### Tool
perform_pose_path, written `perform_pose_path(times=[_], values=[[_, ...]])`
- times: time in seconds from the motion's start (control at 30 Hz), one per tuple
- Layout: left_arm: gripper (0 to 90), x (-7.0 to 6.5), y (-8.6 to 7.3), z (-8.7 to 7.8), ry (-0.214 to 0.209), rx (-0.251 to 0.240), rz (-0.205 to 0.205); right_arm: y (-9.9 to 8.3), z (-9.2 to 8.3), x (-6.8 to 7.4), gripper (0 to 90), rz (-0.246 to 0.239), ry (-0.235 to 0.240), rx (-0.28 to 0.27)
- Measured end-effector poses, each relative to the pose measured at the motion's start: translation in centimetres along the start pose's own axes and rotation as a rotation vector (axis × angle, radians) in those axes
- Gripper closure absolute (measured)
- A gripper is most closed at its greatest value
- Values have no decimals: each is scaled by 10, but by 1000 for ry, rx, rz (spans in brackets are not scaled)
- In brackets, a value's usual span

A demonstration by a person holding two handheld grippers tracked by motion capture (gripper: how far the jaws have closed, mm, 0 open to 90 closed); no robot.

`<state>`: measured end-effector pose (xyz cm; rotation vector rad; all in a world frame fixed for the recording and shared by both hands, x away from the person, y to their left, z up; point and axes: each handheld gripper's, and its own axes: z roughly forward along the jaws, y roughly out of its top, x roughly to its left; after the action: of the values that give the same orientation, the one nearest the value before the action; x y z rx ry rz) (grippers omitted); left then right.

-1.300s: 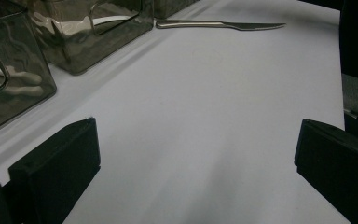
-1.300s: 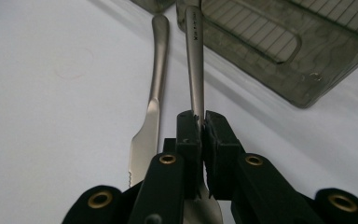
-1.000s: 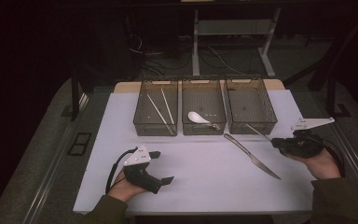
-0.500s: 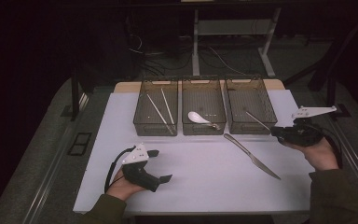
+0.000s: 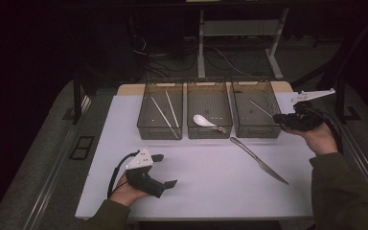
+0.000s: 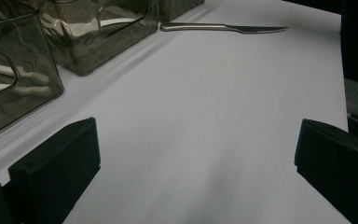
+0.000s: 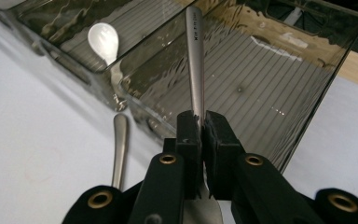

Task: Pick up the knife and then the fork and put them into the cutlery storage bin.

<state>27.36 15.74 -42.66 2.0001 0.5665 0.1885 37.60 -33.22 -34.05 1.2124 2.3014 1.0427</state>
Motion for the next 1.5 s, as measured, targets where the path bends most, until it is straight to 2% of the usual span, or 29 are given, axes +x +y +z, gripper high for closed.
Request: perform_pose_path(times=[0.3, 0.6, 1.07, 1.5], values=[[0, -1, 0, 0, -5, -4, 3, 25, 24, -12, 849, 13, -27, 20], [0, -1, 1, 0, -7, -4, 4, 35, 58, -26, 849, 50, -50, 71], [0, -1, 1, 0, -9, -8, 1, 33, 104, -33, 848, 66, -63, 179], [0, -1, 1, 0, -8, -8, 1, 33, 119, -31, 847, 68, -71, 246]])
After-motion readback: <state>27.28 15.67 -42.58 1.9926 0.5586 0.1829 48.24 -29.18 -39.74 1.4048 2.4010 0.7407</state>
